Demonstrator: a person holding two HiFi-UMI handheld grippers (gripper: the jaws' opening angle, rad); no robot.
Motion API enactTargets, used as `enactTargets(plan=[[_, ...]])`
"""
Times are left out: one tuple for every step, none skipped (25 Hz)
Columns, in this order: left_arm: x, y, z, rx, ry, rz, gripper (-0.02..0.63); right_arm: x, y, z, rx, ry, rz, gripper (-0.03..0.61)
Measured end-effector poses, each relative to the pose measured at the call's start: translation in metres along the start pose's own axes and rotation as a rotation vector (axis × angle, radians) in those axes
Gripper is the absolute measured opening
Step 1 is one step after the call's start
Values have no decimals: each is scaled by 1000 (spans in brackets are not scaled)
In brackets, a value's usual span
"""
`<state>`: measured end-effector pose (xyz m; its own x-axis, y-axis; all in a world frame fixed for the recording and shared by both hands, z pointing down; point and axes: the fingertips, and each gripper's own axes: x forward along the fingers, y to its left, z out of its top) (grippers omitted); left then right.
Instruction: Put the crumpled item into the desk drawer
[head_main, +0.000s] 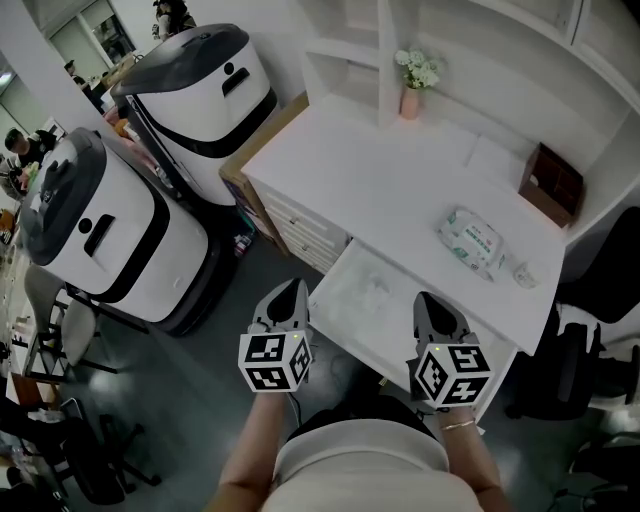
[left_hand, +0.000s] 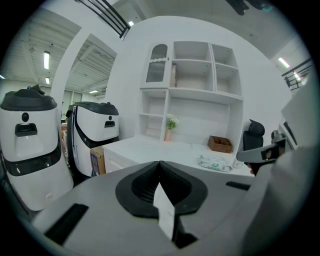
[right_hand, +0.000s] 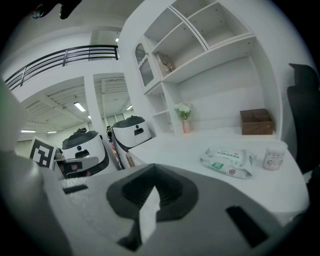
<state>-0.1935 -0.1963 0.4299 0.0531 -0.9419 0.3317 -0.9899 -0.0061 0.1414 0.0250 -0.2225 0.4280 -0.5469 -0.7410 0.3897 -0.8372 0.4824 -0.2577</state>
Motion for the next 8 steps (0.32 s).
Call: enactTargets(plan=[[0, 1, 0, 0, -1, 2, -6, 1, 0, 0, 0, 0, 2, 2], [0, 1, 1, 0, -2, 4, -6, 1, 0, 0, 0, 1, 4, 2], [0, 2, 1, -1, -3, 5, -6, 2, 1, 1, 1, 1, 6, 2], [1, 2, 2, -1, -2, 7, -6, 3, 1, 1, 1, 2, 8, 2], [1, 3, 2, -2, -2, 8, -6, 4, 2, 2, 1, 2, 10, 2], [2, 3, 3, -2, -1, 9, -6, 5, 2, 2, -1, 2, 13, 2], [3, 4, 3, -2, 0, 9, -6, 6, 2, 3, -2, 2, 15, 2], [3, 4, 3, -2, 1, 10, -6, 7, 3, 3, -4, 3, 18, 2]])
